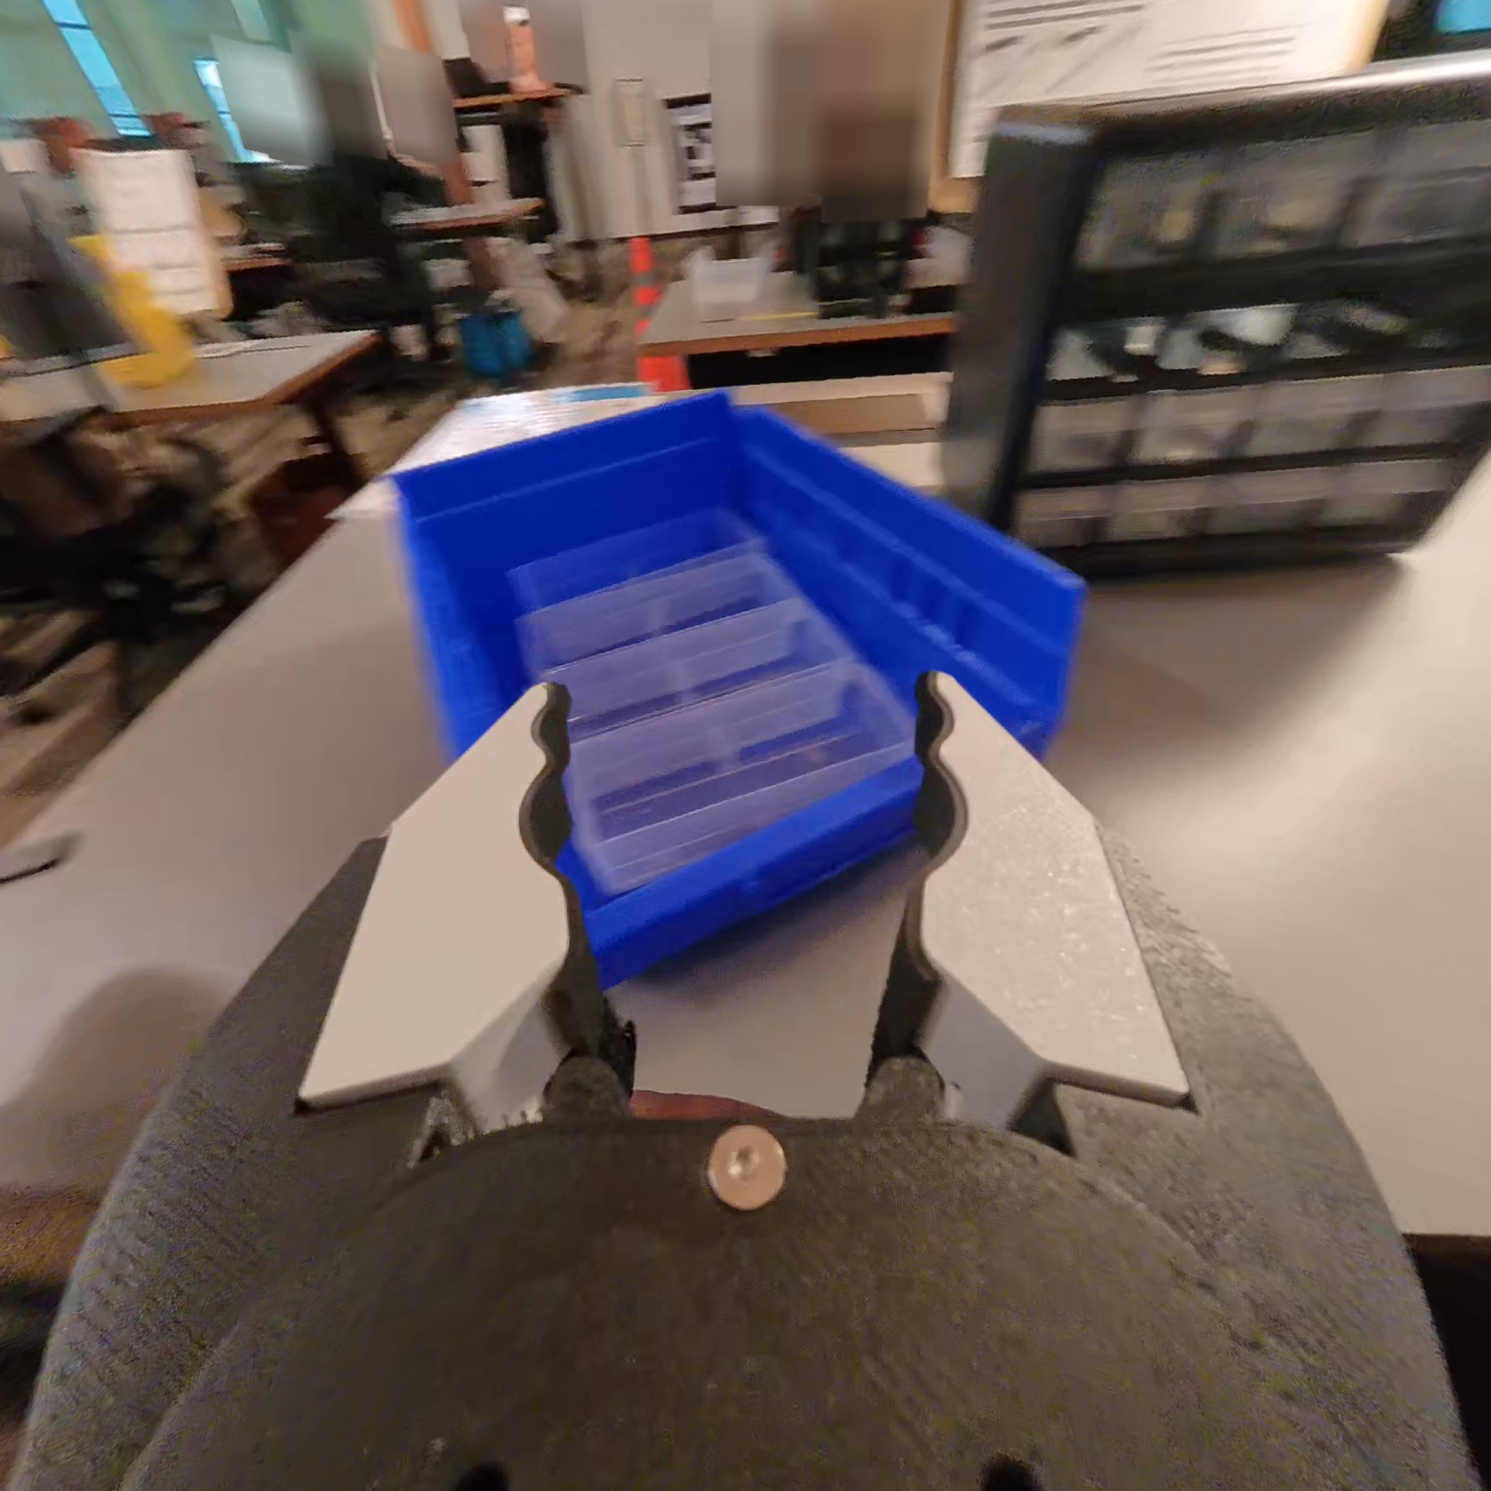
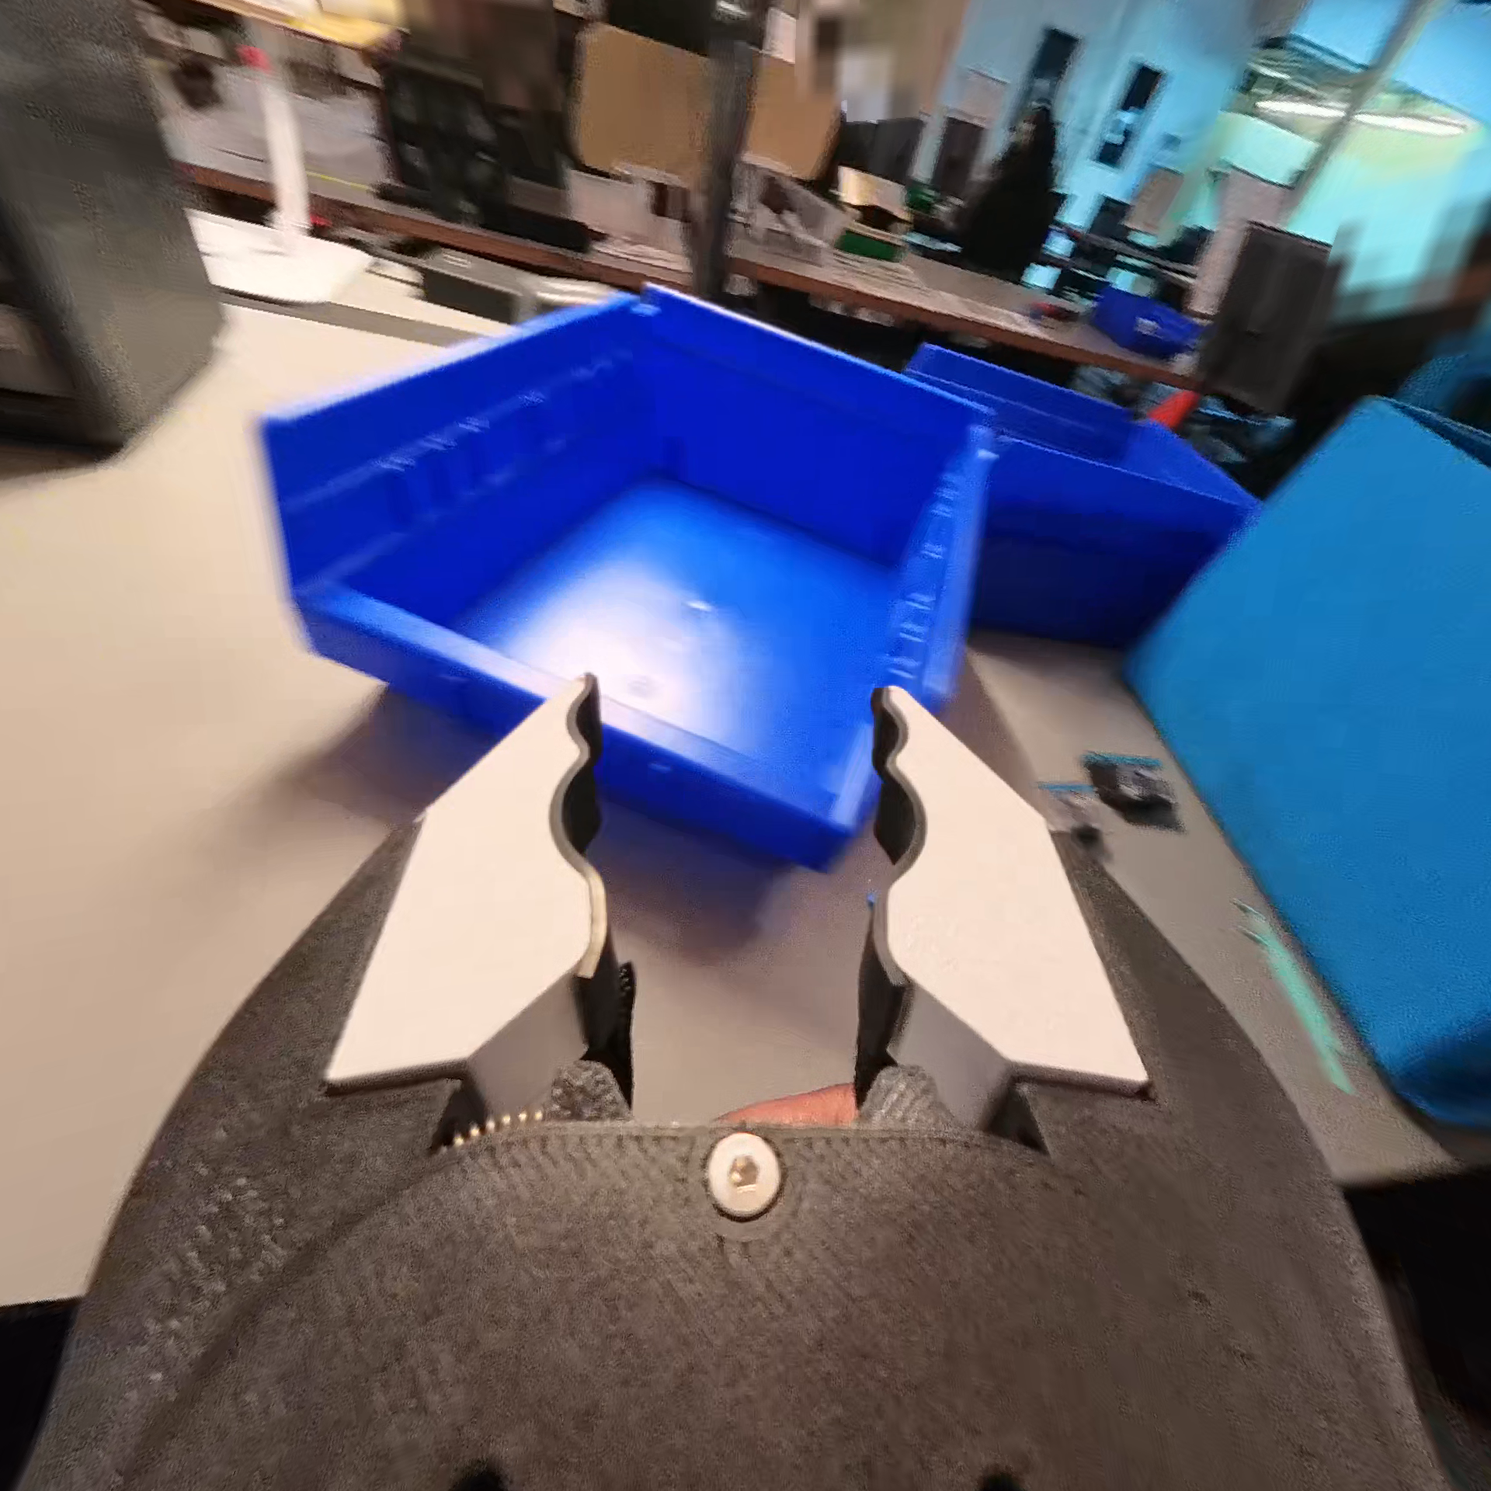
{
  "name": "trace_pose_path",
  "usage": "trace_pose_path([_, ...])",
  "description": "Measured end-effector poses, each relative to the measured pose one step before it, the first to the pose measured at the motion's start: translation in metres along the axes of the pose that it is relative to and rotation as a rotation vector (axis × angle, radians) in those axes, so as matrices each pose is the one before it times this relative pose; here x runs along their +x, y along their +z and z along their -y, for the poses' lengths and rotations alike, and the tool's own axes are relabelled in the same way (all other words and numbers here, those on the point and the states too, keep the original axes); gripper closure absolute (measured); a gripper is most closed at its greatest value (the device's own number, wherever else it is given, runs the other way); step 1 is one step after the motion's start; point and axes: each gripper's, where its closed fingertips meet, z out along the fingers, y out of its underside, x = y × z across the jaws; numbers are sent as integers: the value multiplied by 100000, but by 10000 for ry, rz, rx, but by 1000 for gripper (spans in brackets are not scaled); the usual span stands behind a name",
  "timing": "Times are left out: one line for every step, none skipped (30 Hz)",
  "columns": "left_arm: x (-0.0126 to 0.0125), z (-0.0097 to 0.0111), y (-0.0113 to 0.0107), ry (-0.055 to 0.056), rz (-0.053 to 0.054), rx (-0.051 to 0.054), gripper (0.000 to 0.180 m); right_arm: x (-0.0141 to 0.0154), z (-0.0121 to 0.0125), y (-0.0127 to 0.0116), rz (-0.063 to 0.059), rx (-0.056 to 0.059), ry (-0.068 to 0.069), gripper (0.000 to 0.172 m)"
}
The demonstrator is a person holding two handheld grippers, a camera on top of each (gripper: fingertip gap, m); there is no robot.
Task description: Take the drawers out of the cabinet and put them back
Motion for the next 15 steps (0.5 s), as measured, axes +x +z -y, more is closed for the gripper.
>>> trace_pose_path([2067,326,749,71,-634,-1,94,-2012,520,548,535,139,27,102])
trace_pose_path([1831,200,1100,66,-502,-35,94,-1909,530,890,490,134,77,102])
trace_pose_path([1619,47,1376,90,-385,-103,94,-1750,450,1141,418,55,120,101])
trace_pose_path([1431,-26,1546,147,-293,-118,94,-1540,431,1268,324,1,96,99])
trace_pose_path([1169,-154,1632,162,-165,-153,94,-1281,454,1342,207,23,24,98])
trace_pose_path([1003,-235,1575,162,-104,-185,94,-946,338,1367,76,-37,11,96])
trace_pose_path([753,-247,1434,182,-3,-163,94,-750,236,1274,28,-98,1,95])
trace_pose_path([389,-312,1231,216,164,-171,95,-425,196,1117,-92,-83,-33,95])
trace_pose_path([181,-316,949,228,224,-150,99,-114,75,912,-212,-113,-49,96])
trace_pose_path([39,-268,643,162,207,-78,104,30,-21,652,-218,-114,-48,100])
trace_pose_path([-60,-241,368,54,161,-25,111,133,-21,387,-183,-37,-11,109])
trace_pose_path([-148,-271,165,-32,102,1,116,-95,-6,165,65,31,67,112])
trace_pose_path([-293,-314,35,-58,75,6,125,-157,-86,-2,165,22,138,117])
trace_pose_path([-379,-303,-74,-21,36,33,123,-106,-99,-104,165,55,100,122])
trace_pose_path([-380,-167,-174,10,-20,96,122,38,-87,-206,89,60,33,127])
